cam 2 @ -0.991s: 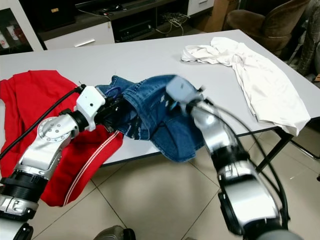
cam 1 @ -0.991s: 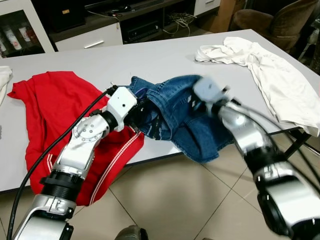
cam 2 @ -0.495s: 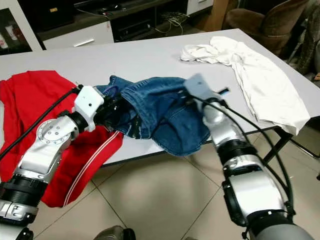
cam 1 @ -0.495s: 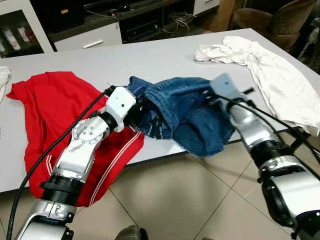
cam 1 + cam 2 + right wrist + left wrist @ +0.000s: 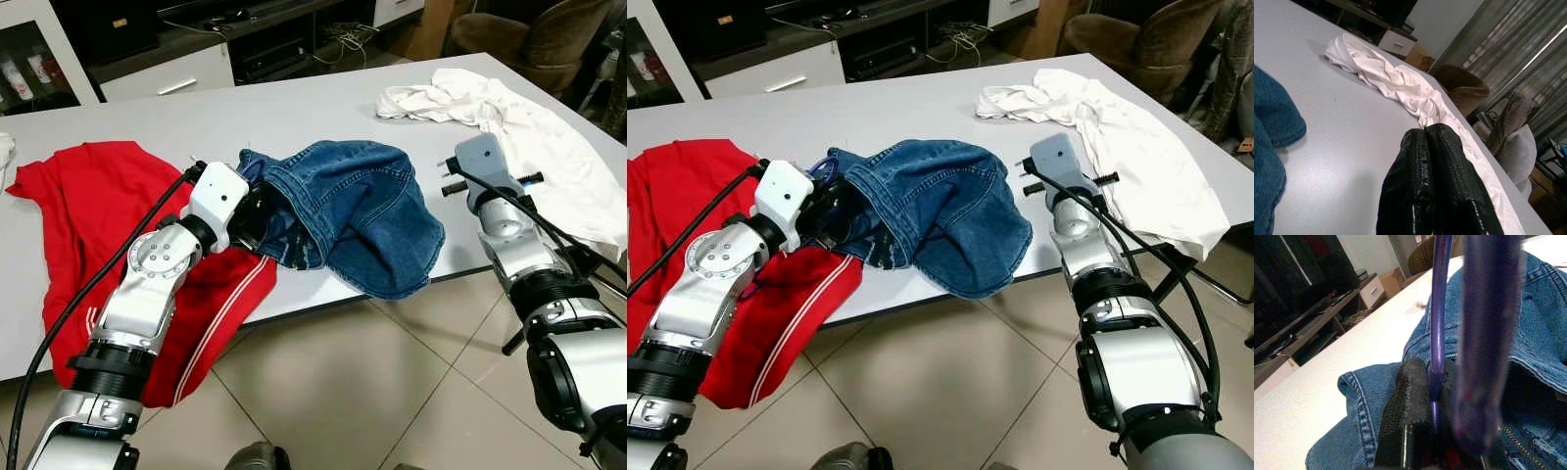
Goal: Hang hanger
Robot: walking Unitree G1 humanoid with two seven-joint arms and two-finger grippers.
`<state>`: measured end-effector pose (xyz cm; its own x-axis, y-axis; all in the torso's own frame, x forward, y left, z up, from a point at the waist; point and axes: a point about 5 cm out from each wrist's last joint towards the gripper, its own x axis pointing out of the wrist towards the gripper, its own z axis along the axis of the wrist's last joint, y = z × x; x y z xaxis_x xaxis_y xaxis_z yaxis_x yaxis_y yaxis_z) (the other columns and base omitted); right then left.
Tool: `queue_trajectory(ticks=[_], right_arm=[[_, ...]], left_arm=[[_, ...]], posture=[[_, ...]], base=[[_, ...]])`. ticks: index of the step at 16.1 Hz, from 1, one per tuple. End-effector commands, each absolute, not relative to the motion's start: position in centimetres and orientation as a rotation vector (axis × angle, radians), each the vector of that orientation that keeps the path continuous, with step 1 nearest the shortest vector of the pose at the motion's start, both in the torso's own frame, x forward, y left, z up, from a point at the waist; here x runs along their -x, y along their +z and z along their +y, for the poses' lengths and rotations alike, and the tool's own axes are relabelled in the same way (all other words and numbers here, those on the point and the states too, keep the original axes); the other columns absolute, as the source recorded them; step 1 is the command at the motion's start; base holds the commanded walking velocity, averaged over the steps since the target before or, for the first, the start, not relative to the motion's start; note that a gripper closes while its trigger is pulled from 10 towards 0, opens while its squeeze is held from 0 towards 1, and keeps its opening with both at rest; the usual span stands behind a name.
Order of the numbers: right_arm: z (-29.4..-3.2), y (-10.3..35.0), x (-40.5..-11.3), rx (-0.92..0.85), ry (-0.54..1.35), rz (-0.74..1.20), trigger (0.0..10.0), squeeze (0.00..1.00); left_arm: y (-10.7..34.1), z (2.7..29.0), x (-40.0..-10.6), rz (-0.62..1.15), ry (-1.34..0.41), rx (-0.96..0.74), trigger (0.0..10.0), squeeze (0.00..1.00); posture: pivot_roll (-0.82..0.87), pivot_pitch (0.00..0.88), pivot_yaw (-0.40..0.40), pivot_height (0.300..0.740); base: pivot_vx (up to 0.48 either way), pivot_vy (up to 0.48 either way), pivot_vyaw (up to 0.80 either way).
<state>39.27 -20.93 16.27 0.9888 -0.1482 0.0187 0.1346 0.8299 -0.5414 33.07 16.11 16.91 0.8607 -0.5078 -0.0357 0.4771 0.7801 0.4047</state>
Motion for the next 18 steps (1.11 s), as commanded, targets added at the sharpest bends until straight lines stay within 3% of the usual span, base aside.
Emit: queue_trajectory(ticks=[1,2,4,5,6,9,13,14,18], right_arm=[[-20.0,18.4,-39.9,0.463,-0.096,-0.079,7.4,0.00],[-18.1,19.0,-39.8,0.415,0.058,-0.146,10.0,0.00],[-16.5,18.9,-39.4,0.365,0.179,-0.172,10.0,0.00],[-15.9,18.6,-39.1,0.335,0.238,-0.179,10.0,0.09],[-14.7,18.3,-38.3,0.304,0.364,-0.195,10.0,0.09],[-14.0,17.9,-37.1,0.310,0.523,-0.186,10.0,0.00],[-13.7,18.1,-34.9,0.349,0.714,-0.198,10.0,0.00],[-13.6,18.0,-34.3,0.348,0.749,-0.193,10.0,1.00],[-11.5,16.7,-32.1,0.313,0.930,-0.124,10.0,1.00]], left_arm=[[17.0,17.1,-33.1,-0.062,-0.489,-0.438,10.0,0.00],[17.0,17.2,-33.1,-0.061,-0.487,-0.437,10.0,0.00],[16.9,17.1,-33.0,-0.058,-0.487,-0.434,10.0,0.00],[16.8,17.0,-33.0,-0.057,-0.488,-0.431,10.0,0.00],[16.6,16.6,-32.9,-0.054,-0.493,-0.422,10.0,0.00],[16.3,16.4,-32.9,-0.048,-0.501,-0.416,10.0,0.00],[16.3,16.4,-33.0,-0.042,-0.502,-0.417,10.0,0.00],[16.3,16.4,-33.0,-0.042,-0.502,-0.417,10.0,0.00],[16.3,16.1,-33.1,-0.045,-0.509,-0.414,10.0,0.00]], posture=[[-0.02,0.000,0.072,0.736],[-0.02,0.000,0.072,0.736],[-0.02,0.000,0.073,0.736],[-0.02,0.000,0.073,0.736],[-0.02,0.000,0.073,0.736],[-0.03,0.000,0.079,0.736],[-0.04,0.000,0.085,0.736],[-0.04,0.000,0.085,0.736],[-0.04,0.000,0.085,0.736]], base=[[0.000,0.000,0.00],[0.000,0.000,0.00],[0.000,0.000,0.00],[0.000,0.000,0.00],[0.000,0.000,0.00],[0.000,0.000,0.00],[0.000,0.000,0.00],[0.000,0.000,0.00],[0.000,0.000,0.00]])
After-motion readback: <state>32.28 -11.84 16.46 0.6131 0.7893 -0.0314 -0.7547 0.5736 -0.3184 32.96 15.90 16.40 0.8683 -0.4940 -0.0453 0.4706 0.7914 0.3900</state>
